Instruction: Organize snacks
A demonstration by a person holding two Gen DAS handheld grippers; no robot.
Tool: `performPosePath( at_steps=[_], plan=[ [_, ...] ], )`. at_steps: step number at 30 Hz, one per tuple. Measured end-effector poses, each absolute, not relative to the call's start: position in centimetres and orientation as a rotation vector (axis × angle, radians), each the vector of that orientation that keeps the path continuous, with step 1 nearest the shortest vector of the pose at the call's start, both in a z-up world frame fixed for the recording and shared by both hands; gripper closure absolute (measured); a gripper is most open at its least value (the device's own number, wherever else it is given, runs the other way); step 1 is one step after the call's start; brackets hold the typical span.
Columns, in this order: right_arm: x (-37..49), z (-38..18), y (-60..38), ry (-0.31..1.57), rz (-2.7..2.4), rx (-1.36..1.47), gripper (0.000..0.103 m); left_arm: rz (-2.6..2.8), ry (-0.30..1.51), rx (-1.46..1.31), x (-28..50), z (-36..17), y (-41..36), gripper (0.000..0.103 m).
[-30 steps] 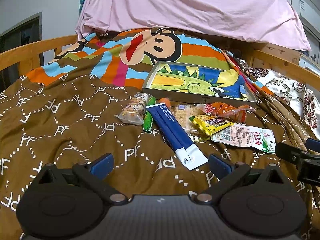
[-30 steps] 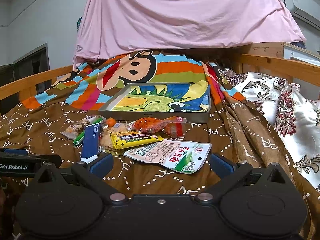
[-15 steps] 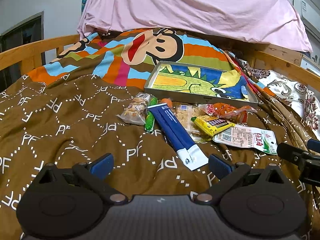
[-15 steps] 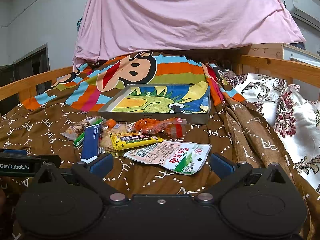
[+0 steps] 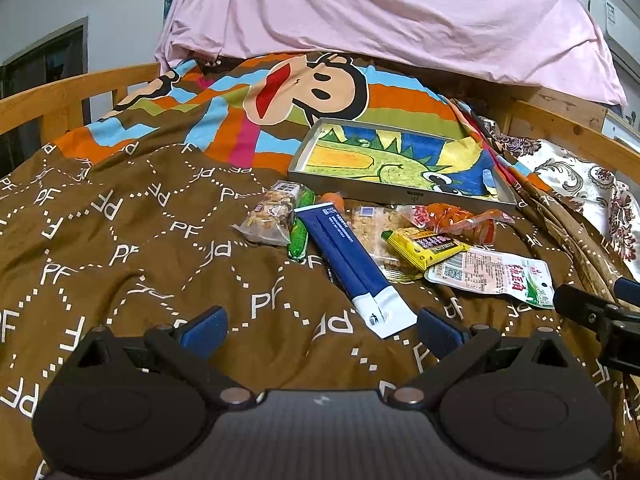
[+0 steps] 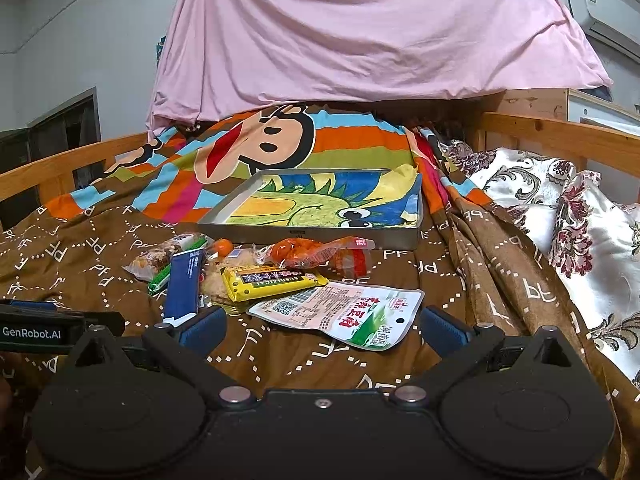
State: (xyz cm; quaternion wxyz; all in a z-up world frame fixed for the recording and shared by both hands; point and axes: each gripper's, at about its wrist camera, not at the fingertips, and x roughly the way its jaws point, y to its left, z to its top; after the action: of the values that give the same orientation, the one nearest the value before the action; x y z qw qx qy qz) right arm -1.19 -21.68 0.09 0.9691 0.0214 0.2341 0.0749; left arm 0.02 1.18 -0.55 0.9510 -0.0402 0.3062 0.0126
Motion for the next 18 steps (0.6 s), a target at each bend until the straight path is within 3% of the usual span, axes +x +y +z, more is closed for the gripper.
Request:
performPosePath(
  at_steps=[18],
  plan=[
    [-0.83, 0.0, -20.86, 0.425, 0.138, -0.045, 0.001, 0.017, 0.624, -0.078, 0.53, -0.28, 1.43, 0.0]
  ],
)
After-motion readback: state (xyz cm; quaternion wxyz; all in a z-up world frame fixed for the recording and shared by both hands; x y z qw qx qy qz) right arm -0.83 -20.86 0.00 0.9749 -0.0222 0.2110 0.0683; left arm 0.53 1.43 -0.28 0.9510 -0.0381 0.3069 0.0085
